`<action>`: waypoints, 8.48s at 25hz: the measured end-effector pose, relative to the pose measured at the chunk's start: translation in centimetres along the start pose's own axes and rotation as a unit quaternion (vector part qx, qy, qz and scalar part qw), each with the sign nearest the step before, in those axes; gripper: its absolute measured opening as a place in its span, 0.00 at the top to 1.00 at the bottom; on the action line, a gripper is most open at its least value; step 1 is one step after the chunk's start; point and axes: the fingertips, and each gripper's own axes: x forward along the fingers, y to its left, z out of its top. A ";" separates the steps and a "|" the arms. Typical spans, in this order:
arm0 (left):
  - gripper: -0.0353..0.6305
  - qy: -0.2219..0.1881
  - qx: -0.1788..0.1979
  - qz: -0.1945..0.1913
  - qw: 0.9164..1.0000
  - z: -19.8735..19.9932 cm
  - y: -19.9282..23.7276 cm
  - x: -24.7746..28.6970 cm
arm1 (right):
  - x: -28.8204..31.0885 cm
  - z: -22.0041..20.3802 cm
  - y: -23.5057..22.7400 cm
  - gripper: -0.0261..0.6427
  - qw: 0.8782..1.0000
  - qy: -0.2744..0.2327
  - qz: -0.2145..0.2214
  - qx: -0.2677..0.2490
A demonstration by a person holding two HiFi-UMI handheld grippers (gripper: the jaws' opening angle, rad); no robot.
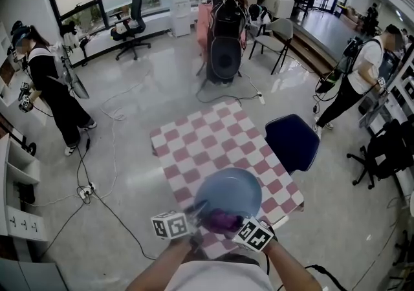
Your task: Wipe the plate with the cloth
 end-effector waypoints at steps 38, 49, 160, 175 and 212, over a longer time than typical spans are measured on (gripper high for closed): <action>0.89 0.081 0.537 -0.006 0.840 0.4 -5.2 0.0 | -14.7 4.5 -11.6 0.73 0.986 -0.122 -0.068 0.088; 0.89 0.110 0.600 0.017 0.792 -0.4 -5.0 1.4 | -12.9 7.7 -7.6 0.73 0.995 -0.098 -0.025 0.017; 0.89 -0.019 0.895 -0.087 0.437 -1.0 -17.1 2.6 | -12.0 12.4 -8.4 0.74 0.987 -0.106 0.116 -0.030; 0.89 -0.024 0.910 -0.100 0.402 -2.0 -17.9 3.8 | -9.5 15.0 -10.4 0.74 0.986 -0.084 0.145 -0.023; 0.89 -0.010 0.899 -0.048 0.434 2.9 -14.1 3.1 | -15.0 0.3 -18.0 0.74 0.988 -0.039 0.066 0.137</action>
